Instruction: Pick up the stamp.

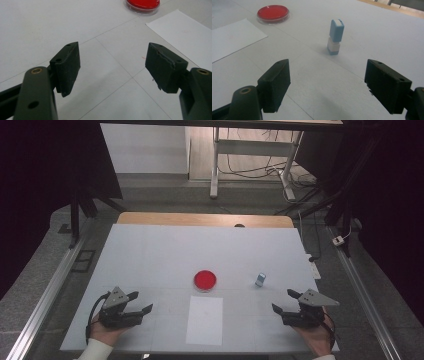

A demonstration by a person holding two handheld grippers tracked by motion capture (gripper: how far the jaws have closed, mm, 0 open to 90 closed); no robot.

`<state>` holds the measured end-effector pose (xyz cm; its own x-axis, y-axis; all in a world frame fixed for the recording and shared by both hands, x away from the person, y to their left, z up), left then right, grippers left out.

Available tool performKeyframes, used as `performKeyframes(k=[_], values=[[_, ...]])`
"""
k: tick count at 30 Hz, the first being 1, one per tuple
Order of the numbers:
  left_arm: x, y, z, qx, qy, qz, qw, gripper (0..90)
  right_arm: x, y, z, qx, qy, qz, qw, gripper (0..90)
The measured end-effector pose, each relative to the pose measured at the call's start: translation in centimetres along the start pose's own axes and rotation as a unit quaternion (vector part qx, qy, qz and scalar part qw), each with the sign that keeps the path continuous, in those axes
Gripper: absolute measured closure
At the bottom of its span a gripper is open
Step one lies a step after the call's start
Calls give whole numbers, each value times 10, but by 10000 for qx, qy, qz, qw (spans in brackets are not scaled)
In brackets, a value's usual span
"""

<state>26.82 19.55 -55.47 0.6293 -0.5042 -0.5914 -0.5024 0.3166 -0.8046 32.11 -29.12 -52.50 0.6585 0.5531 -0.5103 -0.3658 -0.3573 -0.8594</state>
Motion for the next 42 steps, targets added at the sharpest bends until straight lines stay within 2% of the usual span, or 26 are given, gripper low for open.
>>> performKeyframes(k=[6,28,42], values=[[0,0,-2,56,-16,-21,10000,279,0,-2,2,-42,-15,-106,9999,201],[2,-3,-5,115,6,-69,9999,280,-3,-7,5,-60,50,-86,9999,261],[5,-4,-6,120,27,-47,9999,281,0,-23,1,-15,144,-124,9998,282]])
Point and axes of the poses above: each handheld gripper's, and its own axes: x roughly forward along the jaws, y roughly out of its underside, z roughly to its left, the point moved 6 cm from there along x, roughly forward along the jaws, and after that the axes turned 3 degrees about x, right-handed, at the moved point
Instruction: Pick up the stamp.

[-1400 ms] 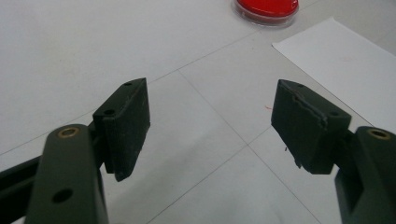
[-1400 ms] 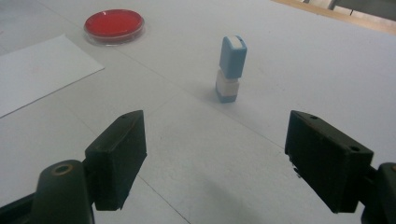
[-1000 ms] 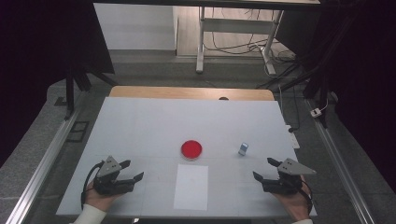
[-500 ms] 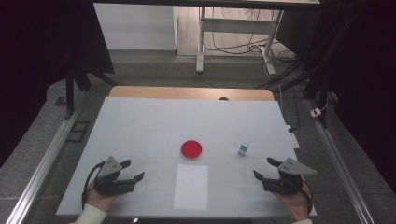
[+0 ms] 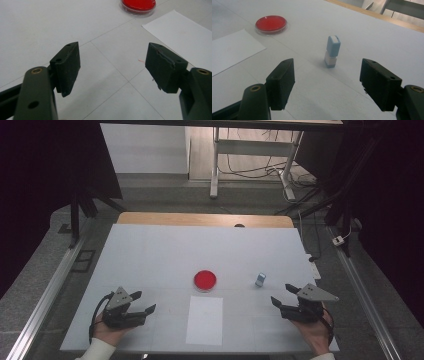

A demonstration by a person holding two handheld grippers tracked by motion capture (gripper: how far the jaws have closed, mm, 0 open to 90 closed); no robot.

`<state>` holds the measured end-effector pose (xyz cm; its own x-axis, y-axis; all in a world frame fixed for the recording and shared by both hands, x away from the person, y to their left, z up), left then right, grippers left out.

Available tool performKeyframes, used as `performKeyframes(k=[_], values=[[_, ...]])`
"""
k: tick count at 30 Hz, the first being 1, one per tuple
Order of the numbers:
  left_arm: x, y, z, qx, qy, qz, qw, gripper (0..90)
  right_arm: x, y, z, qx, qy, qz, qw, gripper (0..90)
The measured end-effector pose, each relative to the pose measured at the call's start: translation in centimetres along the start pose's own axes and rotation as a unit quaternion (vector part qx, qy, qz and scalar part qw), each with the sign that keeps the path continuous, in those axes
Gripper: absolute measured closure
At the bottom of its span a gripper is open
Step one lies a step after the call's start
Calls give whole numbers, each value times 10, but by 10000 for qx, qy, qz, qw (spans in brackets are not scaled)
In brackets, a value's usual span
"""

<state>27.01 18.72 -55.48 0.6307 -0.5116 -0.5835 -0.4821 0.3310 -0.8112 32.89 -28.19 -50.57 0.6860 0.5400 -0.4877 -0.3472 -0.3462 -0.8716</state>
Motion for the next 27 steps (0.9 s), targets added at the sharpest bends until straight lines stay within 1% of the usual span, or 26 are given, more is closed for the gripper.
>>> performKeyframes(k=[6,8,10,12,15,24,27], values=[[4,-1,0,39,35,33,10000,281,4,-6,-2,42,5,-20,10000,283],[5,-1,0,42,39,35,10000,281,5,-10,-3,29,29,-14,10000,284],[6,-1,0,87,44,60,9999,281,8,-14,-4,-5,39,-39,10000,285],[7,-1,0,139,52,89,9999,281,10,-18,-5,-38,40,-9,10000,285],[7,-2,1,121,45,80,9999,281,14,-23,-5,-59,43,20,10000,285],[5,-2,2,107,1,53,9999,281,25,-34,-13,-58,62,307,9995,282],[4,-1,3,90,-7,42,10000,281,33,-39,-18,-25,47,484,9988,284]])
Point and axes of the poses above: each handheld gripper's, and its own axes: x roughly forward along the jaws, y roughly out of its underside, z roughly to its left, the point moved 6 cm from there along x, roughly forward along the jaws, and after that the axes turned 3 degrees about x, right-handed, at the moved point
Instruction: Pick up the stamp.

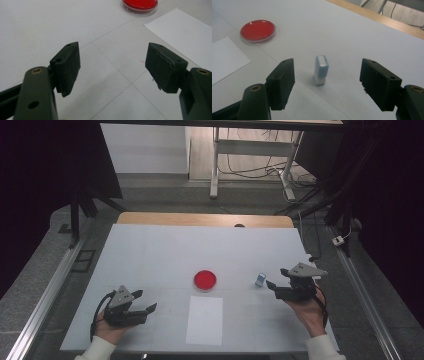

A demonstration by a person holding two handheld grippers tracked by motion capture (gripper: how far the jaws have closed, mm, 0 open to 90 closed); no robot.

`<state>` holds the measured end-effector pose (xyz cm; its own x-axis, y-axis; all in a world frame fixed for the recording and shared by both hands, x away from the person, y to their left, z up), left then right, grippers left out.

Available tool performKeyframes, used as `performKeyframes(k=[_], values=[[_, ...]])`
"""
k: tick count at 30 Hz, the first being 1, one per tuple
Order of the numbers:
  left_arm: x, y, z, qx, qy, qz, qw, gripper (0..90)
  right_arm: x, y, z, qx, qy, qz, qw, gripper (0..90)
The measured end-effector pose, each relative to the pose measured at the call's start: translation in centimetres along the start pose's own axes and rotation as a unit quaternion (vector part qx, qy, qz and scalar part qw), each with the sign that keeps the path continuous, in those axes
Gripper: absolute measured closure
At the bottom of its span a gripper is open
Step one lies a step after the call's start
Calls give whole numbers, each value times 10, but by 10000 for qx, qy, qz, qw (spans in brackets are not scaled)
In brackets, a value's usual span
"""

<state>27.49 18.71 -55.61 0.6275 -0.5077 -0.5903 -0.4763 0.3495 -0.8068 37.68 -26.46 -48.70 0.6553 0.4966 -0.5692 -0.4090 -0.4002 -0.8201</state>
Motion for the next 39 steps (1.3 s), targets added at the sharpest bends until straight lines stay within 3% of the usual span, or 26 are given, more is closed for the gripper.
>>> performKeyframes(k=[10,15,29,37,39], values=[[3,0,0,20,18,44,10000,281,23,-15,-5,-25,33,271,9996,291],[3,0,0,30,-1,41,10000,281,30,-19,-3,-85,-79,331,9994,294],[4,1,-1,97,3,82,9999,282,44,-10,-12,-14,-199,681,9975,297],[4,1,-2,102,3,87,9999,281,52,-5,-5,-112,-443,866,9952,392],[4,1,-2,103,10,87,9999,281,54,-5,-5,-187,-410,878,9951,421]])
Point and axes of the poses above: each handheld gripper's, and its own axes: x roughly forward along the jaws, y roughly out of its underside, z roughly to its left, the point moved 6 cm from there along x, roughly forward along the jaws, and after that the axes turned 3 degrees about x, right-handed, at the moved point
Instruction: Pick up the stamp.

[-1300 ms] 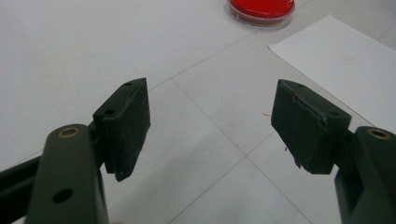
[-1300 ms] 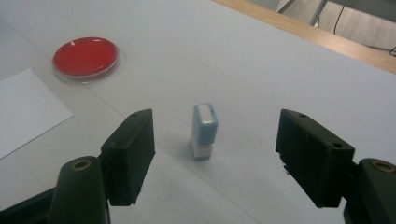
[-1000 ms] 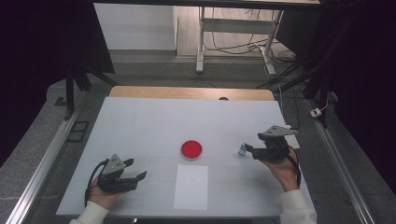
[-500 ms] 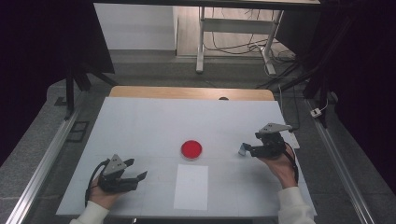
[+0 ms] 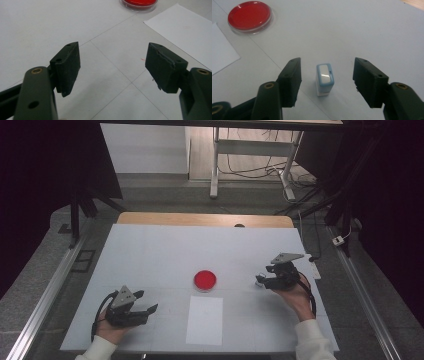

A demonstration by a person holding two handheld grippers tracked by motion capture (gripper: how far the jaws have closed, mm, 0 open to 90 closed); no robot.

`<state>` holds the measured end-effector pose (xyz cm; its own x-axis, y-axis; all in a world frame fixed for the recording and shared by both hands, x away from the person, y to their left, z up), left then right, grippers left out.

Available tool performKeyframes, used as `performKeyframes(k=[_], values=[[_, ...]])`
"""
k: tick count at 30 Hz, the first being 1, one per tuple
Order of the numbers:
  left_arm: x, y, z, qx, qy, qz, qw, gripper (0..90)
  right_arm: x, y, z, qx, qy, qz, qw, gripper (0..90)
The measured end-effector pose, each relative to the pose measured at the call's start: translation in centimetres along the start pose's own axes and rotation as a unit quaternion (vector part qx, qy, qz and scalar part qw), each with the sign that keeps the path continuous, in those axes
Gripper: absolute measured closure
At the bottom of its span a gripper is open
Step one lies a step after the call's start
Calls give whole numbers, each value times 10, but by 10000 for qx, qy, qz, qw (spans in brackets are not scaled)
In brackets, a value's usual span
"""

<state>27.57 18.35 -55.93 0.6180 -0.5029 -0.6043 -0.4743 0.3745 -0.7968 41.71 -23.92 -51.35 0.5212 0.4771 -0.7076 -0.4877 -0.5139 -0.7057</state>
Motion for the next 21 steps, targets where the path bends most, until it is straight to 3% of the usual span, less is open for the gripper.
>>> performKeyframes(k=[9,16,21], values=[[0,0,0,-5,-7,10,10000,281,12,5,1,-93,57,148,9998,556],[0,1,0,10,-6,21,10000,281,14,6,2,-163,155,176,9996,700],[0,1,0,3,-2,13,10000,281,13,7,2,-163,163,183,9996,751]])
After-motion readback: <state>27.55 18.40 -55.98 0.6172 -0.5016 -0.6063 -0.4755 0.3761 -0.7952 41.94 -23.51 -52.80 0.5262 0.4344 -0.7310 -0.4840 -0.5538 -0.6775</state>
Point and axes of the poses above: each handheld gripper's, and its own axes: x roughly forward along the jaws, y roughly out of its underside, z roughly to its left, the point moved 6 cm from there along x, roughly forward along the jaws, and after that the axes turned 3 degrees about x, right-handed, at the moved point
